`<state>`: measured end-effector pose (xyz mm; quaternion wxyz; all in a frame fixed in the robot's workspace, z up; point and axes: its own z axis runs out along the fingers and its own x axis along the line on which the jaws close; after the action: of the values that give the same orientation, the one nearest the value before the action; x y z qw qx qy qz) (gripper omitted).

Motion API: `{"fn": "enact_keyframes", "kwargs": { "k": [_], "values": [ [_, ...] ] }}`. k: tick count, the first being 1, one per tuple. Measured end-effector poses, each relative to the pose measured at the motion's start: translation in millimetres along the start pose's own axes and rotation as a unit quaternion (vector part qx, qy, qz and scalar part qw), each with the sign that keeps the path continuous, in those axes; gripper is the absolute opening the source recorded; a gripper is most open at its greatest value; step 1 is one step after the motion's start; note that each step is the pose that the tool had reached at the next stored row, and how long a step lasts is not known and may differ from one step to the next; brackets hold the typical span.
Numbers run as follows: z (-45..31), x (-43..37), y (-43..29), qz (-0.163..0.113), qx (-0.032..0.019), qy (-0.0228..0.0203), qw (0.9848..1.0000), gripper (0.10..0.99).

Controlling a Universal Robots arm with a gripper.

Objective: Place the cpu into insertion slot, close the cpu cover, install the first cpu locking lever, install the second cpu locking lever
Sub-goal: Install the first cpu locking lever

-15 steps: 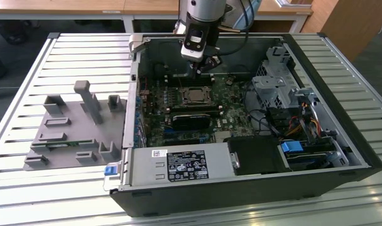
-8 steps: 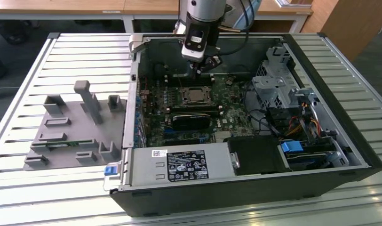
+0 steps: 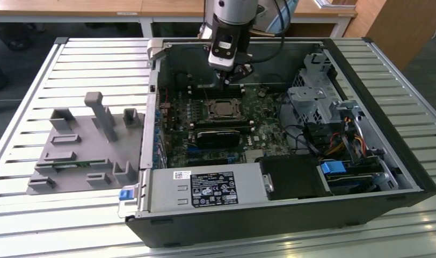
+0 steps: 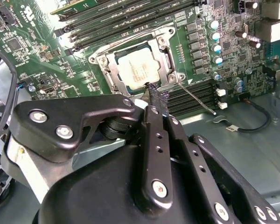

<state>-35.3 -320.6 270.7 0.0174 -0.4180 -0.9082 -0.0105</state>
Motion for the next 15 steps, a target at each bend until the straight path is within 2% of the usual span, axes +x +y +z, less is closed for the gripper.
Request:
{"fn": "enact_keyframes", "kwargs": {
  "k": [8,15],
  "values": [
    [0.0,0.0,0.0,-0.022,0.0009,0.0001,0.9998,0.110],
    [0.0,0.0,0.0,-0.066,0.0027,0.0003,0.9978,0.110]
  ]
}}
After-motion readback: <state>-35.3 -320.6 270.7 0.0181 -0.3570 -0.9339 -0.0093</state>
